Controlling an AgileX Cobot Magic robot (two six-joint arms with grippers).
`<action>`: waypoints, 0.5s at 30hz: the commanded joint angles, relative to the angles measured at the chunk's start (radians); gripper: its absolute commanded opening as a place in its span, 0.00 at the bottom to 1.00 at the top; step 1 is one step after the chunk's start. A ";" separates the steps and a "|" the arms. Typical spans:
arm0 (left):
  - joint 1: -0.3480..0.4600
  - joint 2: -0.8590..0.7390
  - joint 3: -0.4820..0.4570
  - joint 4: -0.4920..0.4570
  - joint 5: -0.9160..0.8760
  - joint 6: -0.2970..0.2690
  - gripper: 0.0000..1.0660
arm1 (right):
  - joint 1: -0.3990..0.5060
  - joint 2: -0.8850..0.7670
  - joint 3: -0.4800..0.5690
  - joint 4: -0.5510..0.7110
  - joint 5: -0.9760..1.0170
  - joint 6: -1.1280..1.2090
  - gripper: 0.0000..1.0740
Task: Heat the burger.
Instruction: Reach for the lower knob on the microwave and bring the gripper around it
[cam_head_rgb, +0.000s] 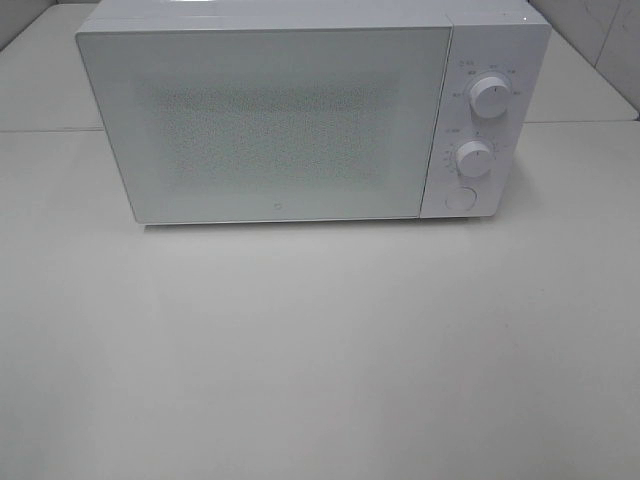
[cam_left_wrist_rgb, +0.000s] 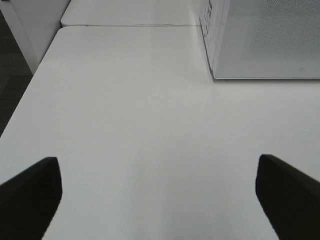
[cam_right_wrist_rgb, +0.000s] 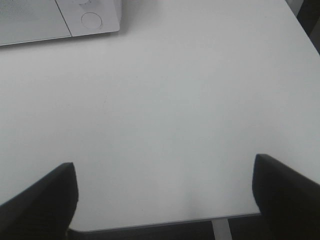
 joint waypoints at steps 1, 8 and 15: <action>0.002 -0.019 0.002 0.003 -0.002 -0.005 0.95 | -0.004 -0.012 0.001 -0.009 -0.008 -0.008 0.84; 0.002 -0.019 0.002 0.003 -0.002 -0.005 0.95 | -0.004 0.076 -0.019 -0.002 -0.049 -0.024 0.84; 0.002 -0.019 0.002 0.003 -0.002 -0.005 0.95 | -0.004 0.247 -0.025 0.041 -0.435 -0.040 0.84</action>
